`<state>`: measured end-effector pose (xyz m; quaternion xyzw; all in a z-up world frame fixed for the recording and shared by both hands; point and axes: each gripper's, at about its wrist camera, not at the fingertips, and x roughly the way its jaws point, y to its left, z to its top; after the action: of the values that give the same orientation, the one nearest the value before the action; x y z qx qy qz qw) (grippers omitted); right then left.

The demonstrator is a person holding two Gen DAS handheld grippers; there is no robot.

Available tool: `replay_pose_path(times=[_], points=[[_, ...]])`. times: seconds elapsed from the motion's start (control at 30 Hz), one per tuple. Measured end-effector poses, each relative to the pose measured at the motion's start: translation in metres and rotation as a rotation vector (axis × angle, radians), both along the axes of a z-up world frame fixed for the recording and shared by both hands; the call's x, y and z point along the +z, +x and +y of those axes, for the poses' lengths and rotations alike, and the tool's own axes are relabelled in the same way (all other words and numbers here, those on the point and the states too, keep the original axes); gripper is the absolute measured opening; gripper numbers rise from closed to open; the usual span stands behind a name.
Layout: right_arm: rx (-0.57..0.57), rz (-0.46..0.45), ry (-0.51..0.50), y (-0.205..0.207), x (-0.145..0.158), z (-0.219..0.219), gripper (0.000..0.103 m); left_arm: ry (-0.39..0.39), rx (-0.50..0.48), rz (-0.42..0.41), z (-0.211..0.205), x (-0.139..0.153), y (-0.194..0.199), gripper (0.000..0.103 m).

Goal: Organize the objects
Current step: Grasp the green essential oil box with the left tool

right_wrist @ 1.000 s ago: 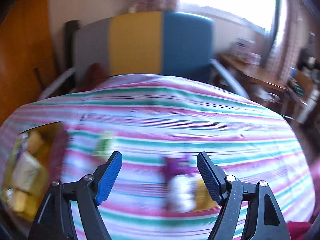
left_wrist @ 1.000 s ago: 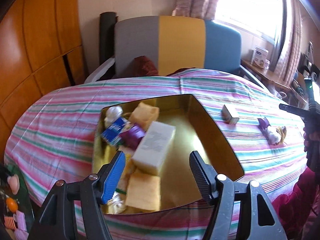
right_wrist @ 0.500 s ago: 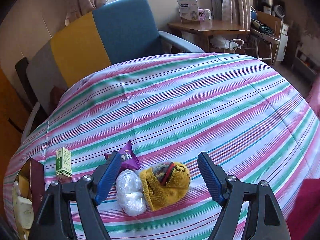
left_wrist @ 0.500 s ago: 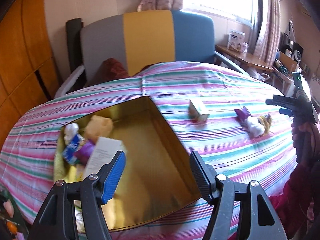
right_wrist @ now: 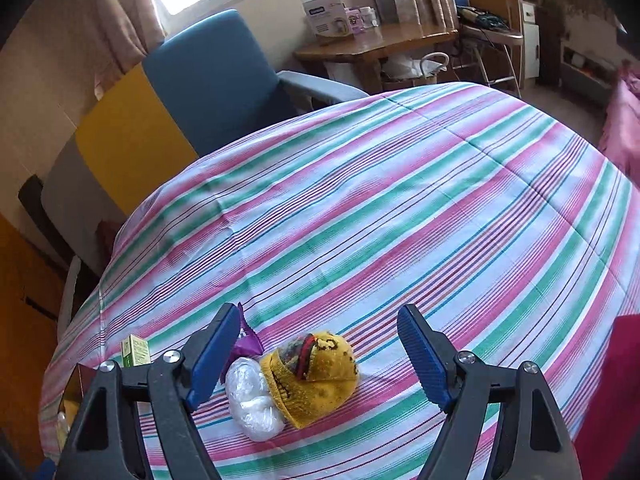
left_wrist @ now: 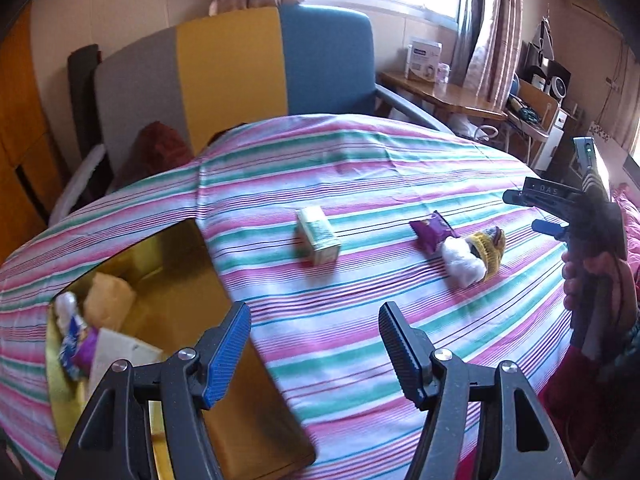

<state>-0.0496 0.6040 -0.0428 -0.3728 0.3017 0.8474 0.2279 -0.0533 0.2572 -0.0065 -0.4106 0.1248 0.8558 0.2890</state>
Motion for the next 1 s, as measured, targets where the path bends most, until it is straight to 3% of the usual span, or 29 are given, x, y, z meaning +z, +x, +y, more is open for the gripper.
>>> replay_pose_path(times=[0.27,0.47,0.6,0.8,0.87,0.9,0.93,0.97,1.0], points=[[-0.048,0.052,-0.093,0.010,-0.002,0.014,0.082,-0.024,0.007,-0.117,0.040,-0.029,-0.036,0.068],[0.000,0.062,-0.097,0.005,0.000,0.005,0.084,0.008,0.071,-0.234,0.054,-0.051,-0.083,0.074],[0.073,0.054,-0.078,-0.004,0.001,-0.008,0.085,-0.013,0.103,-0.244,0.067,-0.064,-0.108,0.080],[0.127,0.056,-0.045,-0.008,0.005,-0.018,0.085,-0.048,0.137,-0.255,0.088,-0.084,-0.141,0.080],[0.119,0.069,-0.048,-0.007,0.007,-0.014,0.085,-0.057,0.155,-0.245,0.094,-0.087,-0.150,0.077],[0.112,0.075,-0.050,-0.006,0.007,-0.012,0.085,-0.063,0.163,-0.243,0.097,-0.091,-0.155,0.067],[0.105,0.078,-0.053,-0.005,0.007,-0.011,0.085,-0.074,0.172,-0.270,0.098,-0.098,-0.160,0.045],[0.100,0.079,-0.058,-0.006,0.006,-0.009,0.085,-0.074,0.174,-0.317,0.099,-0.106,-0.163,0.033],[0.093,0.081,-0.064,-0.005,0.006,-0.007,0.085,-0.066,0.176,-0.336,0.098,-0.109,-0.162,0.031]])
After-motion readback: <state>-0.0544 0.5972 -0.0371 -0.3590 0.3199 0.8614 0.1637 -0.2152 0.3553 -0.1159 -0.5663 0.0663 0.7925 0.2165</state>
